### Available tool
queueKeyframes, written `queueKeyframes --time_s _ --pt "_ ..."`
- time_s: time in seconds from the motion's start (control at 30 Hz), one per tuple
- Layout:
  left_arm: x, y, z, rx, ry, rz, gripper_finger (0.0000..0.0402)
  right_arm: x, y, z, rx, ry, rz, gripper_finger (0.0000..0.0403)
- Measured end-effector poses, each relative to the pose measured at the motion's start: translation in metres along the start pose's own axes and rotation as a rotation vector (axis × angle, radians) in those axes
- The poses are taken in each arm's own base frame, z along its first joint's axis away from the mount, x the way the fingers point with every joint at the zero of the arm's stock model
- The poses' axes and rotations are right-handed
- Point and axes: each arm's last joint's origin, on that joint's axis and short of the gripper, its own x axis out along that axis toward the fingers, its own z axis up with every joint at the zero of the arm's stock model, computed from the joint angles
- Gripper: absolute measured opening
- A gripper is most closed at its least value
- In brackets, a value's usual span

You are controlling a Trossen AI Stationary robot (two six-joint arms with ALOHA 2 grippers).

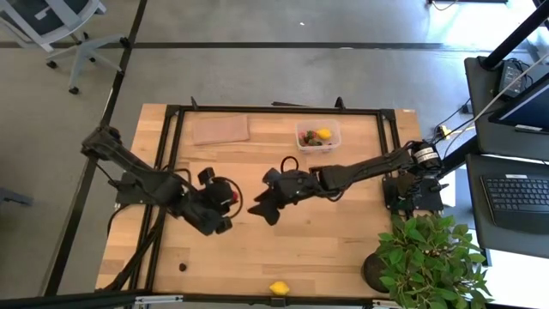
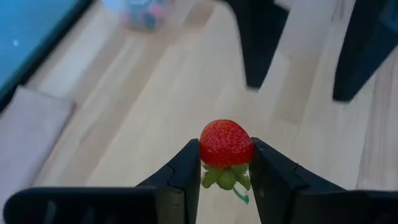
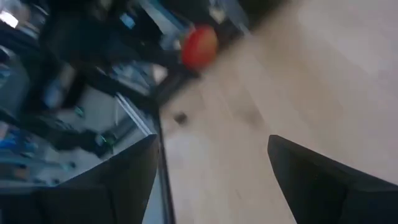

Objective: Pick and placing Produce into tupperware
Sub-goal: Put the strawberry into the transparent bin

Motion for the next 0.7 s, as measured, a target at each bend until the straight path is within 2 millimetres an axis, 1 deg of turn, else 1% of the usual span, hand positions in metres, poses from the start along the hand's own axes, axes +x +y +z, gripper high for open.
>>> queueKeyframes --time_s 0.1,0.2,0.33,0.47,0.7 --pt "-0.002 0.002 0.003 0.01 -0.039 0.007 0.0104 0.0 0.002 0.008 0.004 -0.078 0.026 0.0303" --pt "0.002 0.002 0.004 0.015 -0.031 0.019 0.0108 -0.001 0.0 0.016 0.013 -0.132 0.03 0.0303" --pt "0.008 -0.002 0.004 0.053 -0.027 0.027 0.0112 -0.001 -0.005 0.022 0.037 -0.152 0.017 0.0303" --pt "0.012 -0.003 0.008 0.062 -0.043 0.019 0.0104 -0.002 -0.01 0.028 0.047 -0.173 -0.001 0.0303" --pt "0.018 0.001 0.019 0.071 -0.077 0.024 0.0116 -0.002 -0.012 0.03 0.044 -0.177 -0.006 0.0303"
